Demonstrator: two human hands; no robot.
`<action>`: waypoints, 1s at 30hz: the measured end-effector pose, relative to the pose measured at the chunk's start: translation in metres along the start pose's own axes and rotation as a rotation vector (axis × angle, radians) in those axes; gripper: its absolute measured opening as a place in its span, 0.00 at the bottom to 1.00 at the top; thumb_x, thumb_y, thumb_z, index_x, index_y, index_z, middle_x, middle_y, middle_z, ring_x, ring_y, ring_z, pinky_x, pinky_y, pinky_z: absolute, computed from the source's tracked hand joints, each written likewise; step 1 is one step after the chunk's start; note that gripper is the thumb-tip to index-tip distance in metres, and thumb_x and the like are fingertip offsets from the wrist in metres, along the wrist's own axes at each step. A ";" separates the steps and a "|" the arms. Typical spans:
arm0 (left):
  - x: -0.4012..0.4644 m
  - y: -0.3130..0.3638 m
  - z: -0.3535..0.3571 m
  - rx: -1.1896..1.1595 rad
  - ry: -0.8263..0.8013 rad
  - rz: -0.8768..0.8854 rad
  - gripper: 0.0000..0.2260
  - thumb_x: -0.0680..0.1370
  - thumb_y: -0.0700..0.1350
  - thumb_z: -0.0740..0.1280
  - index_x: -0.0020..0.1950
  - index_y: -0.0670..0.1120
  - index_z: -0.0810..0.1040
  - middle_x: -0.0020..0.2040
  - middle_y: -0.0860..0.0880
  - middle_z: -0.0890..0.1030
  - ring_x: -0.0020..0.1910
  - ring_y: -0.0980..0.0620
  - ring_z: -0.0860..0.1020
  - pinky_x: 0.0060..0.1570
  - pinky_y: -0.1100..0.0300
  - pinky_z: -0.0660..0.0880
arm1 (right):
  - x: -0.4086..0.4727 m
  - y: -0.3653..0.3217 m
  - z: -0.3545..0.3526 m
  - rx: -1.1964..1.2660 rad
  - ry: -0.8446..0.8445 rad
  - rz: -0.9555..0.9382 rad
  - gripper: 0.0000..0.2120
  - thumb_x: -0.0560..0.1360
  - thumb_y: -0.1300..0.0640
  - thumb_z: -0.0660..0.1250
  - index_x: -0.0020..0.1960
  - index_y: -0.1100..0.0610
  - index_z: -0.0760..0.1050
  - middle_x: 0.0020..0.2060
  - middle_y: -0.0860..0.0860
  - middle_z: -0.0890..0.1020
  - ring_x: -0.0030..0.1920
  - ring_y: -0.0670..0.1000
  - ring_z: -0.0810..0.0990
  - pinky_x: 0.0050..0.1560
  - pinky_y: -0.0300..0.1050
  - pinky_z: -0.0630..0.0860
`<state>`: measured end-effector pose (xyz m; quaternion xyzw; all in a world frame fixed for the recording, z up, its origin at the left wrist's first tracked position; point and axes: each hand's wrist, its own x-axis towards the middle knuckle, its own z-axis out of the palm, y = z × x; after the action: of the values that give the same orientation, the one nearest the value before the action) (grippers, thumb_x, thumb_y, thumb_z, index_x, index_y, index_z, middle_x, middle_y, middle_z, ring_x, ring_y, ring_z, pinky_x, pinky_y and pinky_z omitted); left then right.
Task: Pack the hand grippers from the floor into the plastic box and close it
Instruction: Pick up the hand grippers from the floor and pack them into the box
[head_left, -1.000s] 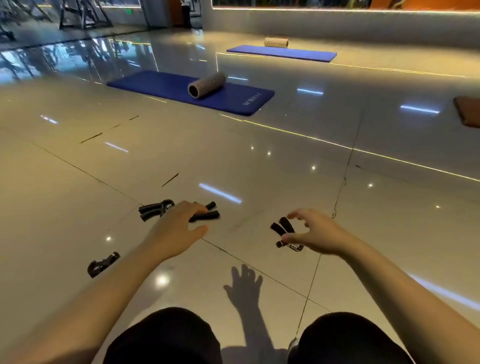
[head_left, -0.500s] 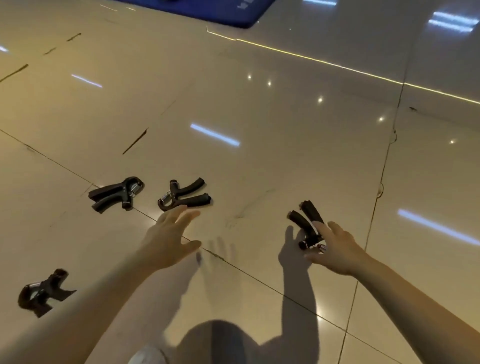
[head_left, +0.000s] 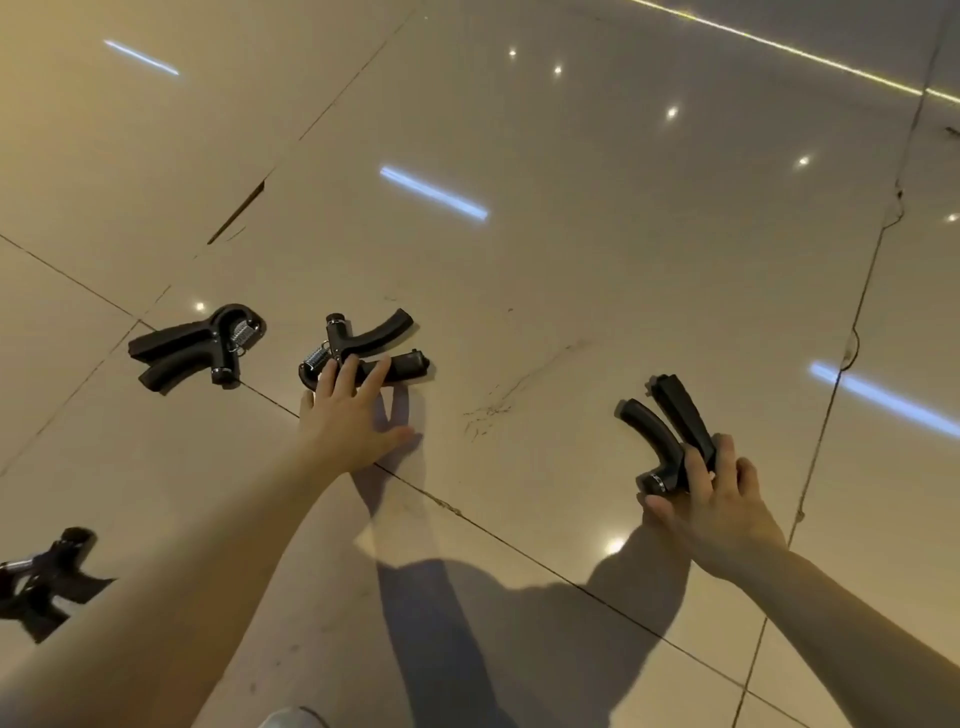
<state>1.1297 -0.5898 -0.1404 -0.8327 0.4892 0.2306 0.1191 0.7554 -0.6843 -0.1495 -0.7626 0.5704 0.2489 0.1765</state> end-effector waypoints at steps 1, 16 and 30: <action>-0.002 -0.001 0.002 0.007 0.013 0.011 0.42 0.72 0.69 0.60 0.76 0.56 0.40 0.78 0.46 0.44 0.76 0.42 0.42 0.73 0.43 0.49 | 0.000 0.000 0.001 -0.020 -0.007 -0.001 0.38 0.75 0.33 0.49 0.76 0.54 0.43 0.73 0.59 0.39 0.73 0.64 0.48 0.72 0.57 0.57; -0.132 0.030 0.088 -0.029 -0.085 0.224 0.43 0.66 0.75 0.48 0.75 0.58 0.36 0.75 0.47 0.32 0.73 0.42 0.31 0.70 0.45 0.36 | -0.012 -0.012 0.016 0.059 0.250 0.078 0.35 0.73 0.32 0.57 0.70 0.54 0.63 0.74 0.58 0.56 0.74 0.61 0.53 0.71 0.61 0.57; -0.074 0.075 0.060 0.098 0.090 0.655 0.42 0.65 0.58 0.75 0.73 0.49 0.61 0.70 0.42 0.64 0.70 0.39 0.61 0.62 0.45 0.71 | -0.020 -0.028 0.013 0.185 0.312 -0.148 0.38 0.70 0.31 0.61 0.73 0.49 0.59 0.74 0.59 0.57 0.71 0.63 0.59 0.64 0.60 0.67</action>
<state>1.0175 -0.5449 -0.1530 -0.6340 0.7460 0.1956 0.0569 0.7755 -0.6536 -0.1487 -0.8124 0.5535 0.0605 0.1732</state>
